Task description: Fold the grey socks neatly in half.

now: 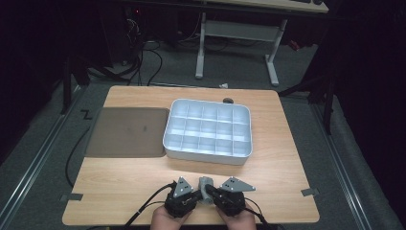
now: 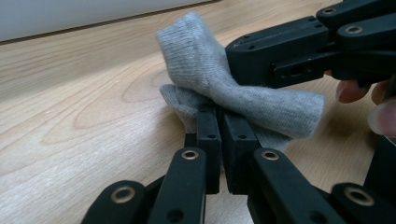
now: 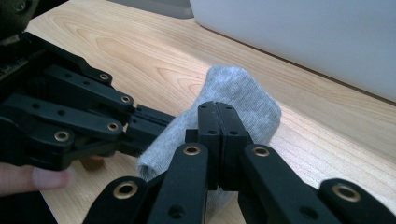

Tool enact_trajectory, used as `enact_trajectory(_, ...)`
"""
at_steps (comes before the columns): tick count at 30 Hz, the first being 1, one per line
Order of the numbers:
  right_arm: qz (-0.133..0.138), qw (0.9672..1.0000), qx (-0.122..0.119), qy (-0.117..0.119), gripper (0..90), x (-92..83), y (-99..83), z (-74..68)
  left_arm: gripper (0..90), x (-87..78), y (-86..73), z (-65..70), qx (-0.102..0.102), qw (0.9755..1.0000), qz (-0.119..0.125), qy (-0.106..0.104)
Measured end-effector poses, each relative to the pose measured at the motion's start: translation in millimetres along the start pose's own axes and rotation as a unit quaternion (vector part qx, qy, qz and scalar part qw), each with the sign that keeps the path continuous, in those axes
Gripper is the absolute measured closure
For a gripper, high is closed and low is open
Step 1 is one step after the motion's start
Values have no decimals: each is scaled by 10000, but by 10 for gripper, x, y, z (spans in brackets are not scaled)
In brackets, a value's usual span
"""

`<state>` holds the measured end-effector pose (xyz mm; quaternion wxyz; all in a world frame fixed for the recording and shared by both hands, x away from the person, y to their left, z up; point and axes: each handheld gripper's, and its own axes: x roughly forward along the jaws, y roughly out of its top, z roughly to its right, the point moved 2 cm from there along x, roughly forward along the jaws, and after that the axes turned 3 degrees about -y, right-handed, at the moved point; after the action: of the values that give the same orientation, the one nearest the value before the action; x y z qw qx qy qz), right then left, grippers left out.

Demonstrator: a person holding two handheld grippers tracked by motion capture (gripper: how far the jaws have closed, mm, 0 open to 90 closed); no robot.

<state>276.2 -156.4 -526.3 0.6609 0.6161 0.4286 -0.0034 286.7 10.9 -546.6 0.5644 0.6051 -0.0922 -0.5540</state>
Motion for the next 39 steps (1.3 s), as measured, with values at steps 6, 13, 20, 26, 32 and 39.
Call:
enact_trajectory(6, -7, 10000, -64, -13, 900, 30, -31, -17, 872, -6, -18, 14, 193, 9998, -26, 62)
enact_trajectory(13, -91, 9998, -165, -111, 900, 62, -86, -28, 865, -14, -21, -22, 92, 9999, -60, -41)
enact_trajectory(20, -109, 9995, -260, -113, 900, 82, -109, -22, 826, -33, -25, -56, -31, 9999, -73, -107)
enact_trajectory(26, -104, 9995, -277, -86, 900, 84, -119, -27, 803, -59, -22, -74, -41, 9999, -87, -99)
enact_trajectory(32, -118, 9995, -291, -61, 900, 85, -120, -22, 808, -120, 1, -81, 11, 10000, -33, -24)
enact_trajectory(39, -112, 9995, -280, -44, 900, 87, -127, -24, 879, -218, 128, -39, 30, 9986, 498, 187)
